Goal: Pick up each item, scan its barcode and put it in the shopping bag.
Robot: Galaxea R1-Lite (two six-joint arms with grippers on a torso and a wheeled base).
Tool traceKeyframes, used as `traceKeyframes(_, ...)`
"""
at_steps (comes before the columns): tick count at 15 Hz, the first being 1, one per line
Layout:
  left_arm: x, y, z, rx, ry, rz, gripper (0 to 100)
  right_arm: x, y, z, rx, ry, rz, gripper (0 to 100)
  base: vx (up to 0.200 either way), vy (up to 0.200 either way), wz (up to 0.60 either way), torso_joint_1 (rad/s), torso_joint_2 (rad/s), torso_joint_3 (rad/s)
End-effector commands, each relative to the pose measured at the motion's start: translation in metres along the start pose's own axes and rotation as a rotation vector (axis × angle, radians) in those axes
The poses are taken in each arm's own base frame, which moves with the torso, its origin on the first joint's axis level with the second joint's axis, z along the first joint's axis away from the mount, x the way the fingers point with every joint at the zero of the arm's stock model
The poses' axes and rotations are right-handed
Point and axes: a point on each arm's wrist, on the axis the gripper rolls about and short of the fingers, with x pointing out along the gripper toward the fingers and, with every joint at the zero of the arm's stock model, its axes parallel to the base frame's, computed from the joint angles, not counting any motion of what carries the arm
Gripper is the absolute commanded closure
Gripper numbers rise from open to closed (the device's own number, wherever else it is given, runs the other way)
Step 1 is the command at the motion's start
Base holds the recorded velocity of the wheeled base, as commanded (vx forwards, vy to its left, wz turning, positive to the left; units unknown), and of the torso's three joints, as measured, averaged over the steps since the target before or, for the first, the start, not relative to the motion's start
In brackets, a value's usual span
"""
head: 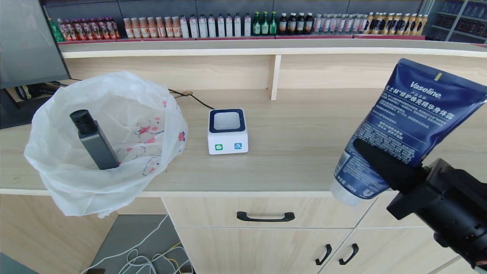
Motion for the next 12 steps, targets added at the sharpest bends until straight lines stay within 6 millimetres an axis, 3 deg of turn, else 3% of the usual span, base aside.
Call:
traceKeyframes(1, 0.000, 0.000, 0.000, -0.001, 0.000, -0.001, 0, -0.016, -0.003, -0.005, -0.043, 0.037, -0.012, 100, 0.000, 0.000, 0.00, 0.000, 0.00, 0.000)
traceKeyframes(5, 0.000, 0.000, 0.000, -0.004, 0.000, 0.001, 0, -0.014, -0.014, -0.001, -0.163, 0.019, -0.078, 100, 0.000, 0.000, 0.00, 0.000, 0.00, 0.000)
traceKeyframes(8, 0.000, 0.000, 0.000, -0.002, 0.000, -0.001, 0, -0.015, -0.036, 0.010, -0.234, -0.023, -0.212, 100, 0.000, 0.000, 0.00, 0.000, 0.00, 0.000)
traceKeyframes(12, 0.000, 0.000, 0.000, -0.005, 0.000, 0.001, 0, -0.003, -0.040, 0.015, -0.245, -0.052, -0.254, 100, 0.000, 0.200, 0.00, -0.002, 0.00, 0.005)
